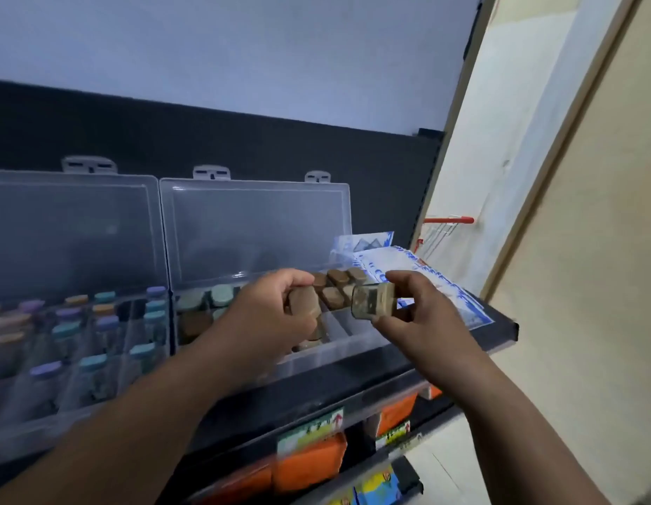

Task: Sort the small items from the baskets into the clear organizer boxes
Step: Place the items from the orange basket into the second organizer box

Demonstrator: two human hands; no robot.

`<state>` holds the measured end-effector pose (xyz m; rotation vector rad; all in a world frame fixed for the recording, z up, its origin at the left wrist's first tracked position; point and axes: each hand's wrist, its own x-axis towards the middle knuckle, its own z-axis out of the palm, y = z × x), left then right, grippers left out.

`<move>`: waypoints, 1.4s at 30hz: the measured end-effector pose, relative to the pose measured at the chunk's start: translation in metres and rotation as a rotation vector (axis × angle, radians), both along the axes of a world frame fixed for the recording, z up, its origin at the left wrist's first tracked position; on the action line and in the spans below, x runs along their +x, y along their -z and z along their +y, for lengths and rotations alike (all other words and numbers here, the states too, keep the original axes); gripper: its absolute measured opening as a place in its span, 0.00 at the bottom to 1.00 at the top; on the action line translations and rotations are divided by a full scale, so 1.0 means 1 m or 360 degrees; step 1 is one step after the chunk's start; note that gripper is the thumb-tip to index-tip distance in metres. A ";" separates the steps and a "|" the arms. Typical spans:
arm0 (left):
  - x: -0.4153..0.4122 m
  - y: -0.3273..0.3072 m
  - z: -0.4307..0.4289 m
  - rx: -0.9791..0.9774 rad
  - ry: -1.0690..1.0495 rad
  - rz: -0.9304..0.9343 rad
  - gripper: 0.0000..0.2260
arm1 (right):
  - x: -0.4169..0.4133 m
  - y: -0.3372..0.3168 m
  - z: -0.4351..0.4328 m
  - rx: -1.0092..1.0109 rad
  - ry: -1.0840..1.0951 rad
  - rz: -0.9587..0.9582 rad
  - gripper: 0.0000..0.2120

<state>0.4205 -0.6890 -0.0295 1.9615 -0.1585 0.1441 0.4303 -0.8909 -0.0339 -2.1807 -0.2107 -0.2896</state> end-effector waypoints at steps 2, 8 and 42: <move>0.011 0.000 -0.010 0.0109 -0.0070 -0.0017 0.14 | 0.028 0.000 -0.009 -0.0140 -0.0119 0.0005 0.20; 0.032 0.008 -0.040 0.0518 -0.0145 -0.0028 0.20 | 0.080 0.006 -0.028 -0.0463 -0.0436 -0.0031 0.21; 0.048 0.030 -0.075 0.0953 -0.0386 0.0130 0.17 | 0.129 0.028 -0.026 -0.0919 -0.0911 0.0122 0.20</move>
